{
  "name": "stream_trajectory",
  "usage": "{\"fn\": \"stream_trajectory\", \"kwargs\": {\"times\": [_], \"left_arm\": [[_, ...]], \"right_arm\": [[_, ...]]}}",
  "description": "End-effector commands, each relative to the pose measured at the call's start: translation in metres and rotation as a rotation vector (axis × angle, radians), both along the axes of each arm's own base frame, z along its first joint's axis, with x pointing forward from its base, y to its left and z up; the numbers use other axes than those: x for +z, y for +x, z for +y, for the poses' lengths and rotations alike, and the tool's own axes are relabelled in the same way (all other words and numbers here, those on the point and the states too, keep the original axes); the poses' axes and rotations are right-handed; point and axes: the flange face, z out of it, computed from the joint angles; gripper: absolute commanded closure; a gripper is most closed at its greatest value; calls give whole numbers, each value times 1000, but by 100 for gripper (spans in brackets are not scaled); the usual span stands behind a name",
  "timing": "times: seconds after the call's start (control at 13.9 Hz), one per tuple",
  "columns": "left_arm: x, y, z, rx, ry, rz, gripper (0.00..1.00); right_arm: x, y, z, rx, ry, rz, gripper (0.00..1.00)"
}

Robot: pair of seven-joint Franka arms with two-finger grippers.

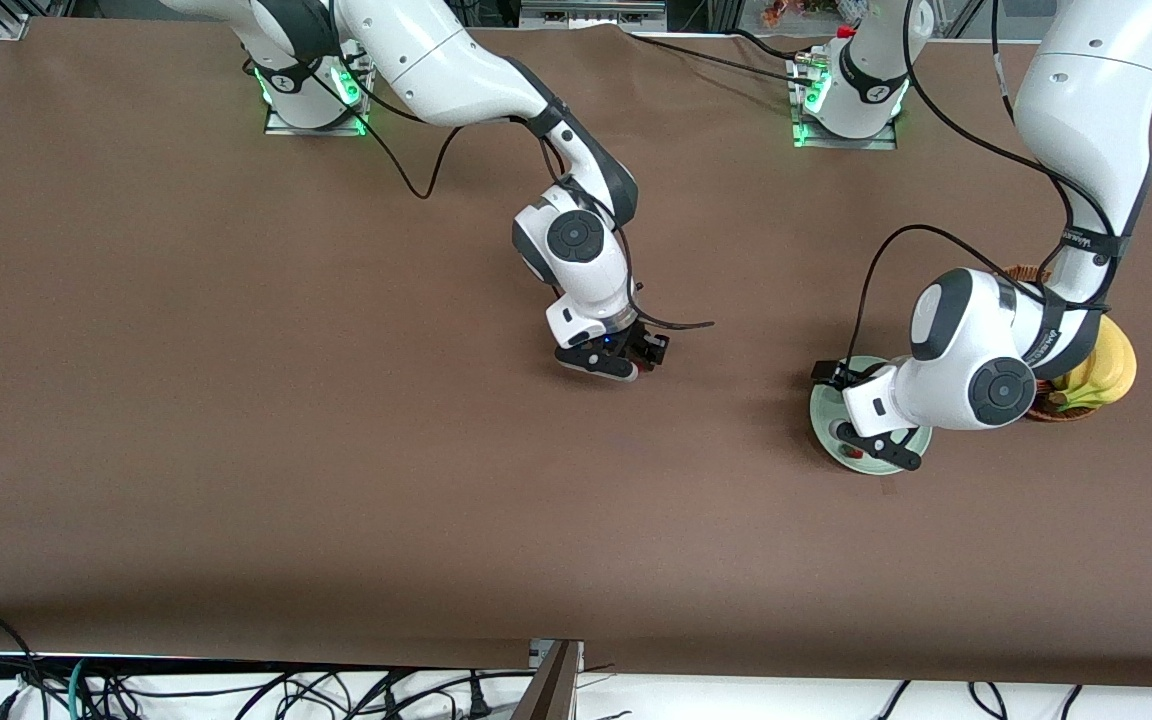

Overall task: Collect all strawberries into plate
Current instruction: 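Release the last strawberry mid-table with the right gripper while the left gripper reaches it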

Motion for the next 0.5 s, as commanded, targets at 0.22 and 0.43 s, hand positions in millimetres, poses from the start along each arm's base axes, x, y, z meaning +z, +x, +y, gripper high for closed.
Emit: {"fn": "stream_trajectory", "kwargs": {"times": [0.22,0.43], "left_arm": [[17,-4,-59,151,22,14,4],[18,-14,-100,229,59,19,11]], "right_arm": [[81,67,-69,151,-97,32,0],[120,102,-132,269,-140,75,0]]}}
